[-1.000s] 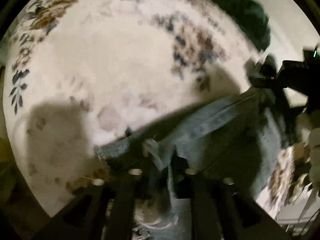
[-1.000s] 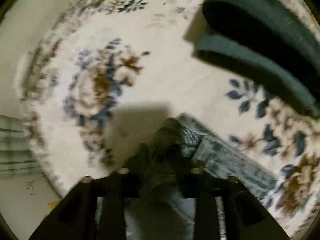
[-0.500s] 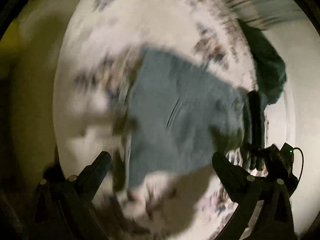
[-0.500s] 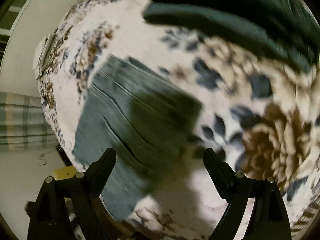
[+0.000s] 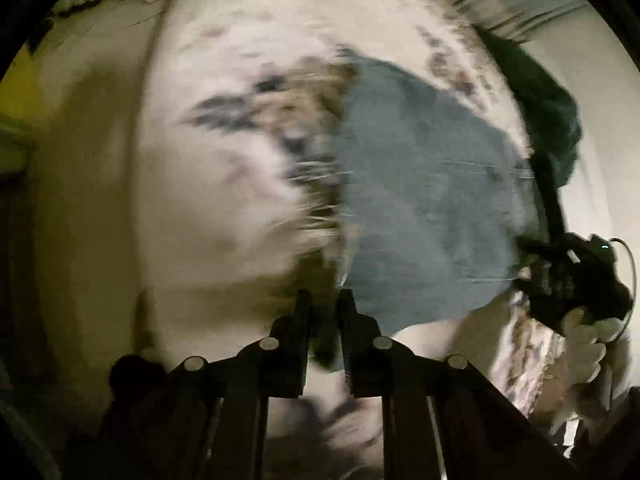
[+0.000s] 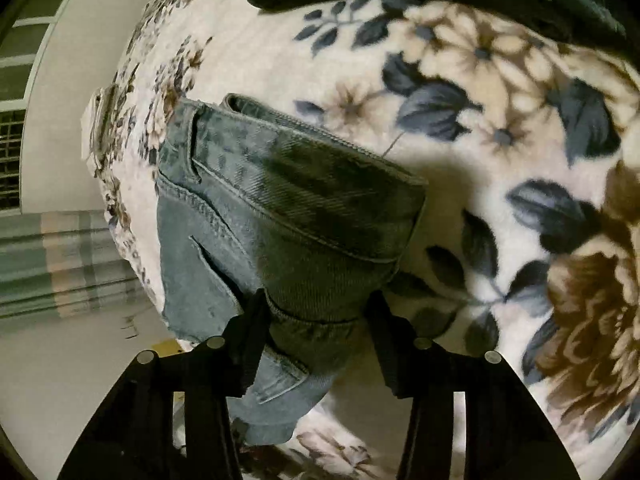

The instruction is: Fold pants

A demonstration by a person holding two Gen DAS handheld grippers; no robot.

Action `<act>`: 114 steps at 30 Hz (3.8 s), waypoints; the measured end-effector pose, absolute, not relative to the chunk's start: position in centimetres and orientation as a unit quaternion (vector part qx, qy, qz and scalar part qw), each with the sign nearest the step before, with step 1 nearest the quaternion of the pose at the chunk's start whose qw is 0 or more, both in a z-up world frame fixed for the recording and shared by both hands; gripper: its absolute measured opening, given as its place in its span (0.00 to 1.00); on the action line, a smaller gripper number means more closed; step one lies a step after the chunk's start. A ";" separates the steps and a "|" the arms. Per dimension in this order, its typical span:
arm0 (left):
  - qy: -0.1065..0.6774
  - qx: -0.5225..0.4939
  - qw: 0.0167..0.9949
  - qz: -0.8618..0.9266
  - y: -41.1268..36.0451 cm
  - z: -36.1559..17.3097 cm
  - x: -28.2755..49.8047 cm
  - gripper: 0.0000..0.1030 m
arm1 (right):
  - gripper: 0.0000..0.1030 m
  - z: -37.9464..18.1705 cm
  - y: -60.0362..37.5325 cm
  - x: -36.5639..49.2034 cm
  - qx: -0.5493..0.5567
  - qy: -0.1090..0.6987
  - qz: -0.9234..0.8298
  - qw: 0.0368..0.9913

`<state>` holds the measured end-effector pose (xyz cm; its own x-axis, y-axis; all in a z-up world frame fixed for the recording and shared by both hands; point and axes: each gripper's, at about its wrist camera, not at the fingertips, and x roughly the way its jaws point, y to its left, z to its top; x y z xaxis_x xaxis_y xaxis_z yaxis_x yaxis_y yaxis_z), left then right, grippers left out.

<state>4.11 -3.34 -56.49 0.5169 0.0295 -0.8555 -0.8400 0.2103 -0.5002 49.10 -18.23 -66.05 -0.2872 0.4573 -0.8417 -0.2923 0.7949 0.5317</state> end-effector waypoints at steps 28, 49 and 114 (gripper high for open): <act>0.095 -0.787 0.509 0.336 -4.6 -59.7 10.5 0.28 | 0.82 -68.2 -17.8 50.5 0.144 0.726 0.353 0.573; 0.065 -0.802 0.496 0.326 -1.7 -61.5 13.3 0.81 | 1.00 -70.2 -15.3 50.4 0.180 0.721 0.396 0.540; 0.232 -0.590 0.773 -0.020 14.1 -36.4 57.4 0.21 | 0.28 -38.9 -29.5 64.1 0.377 0.436 0.242 0.781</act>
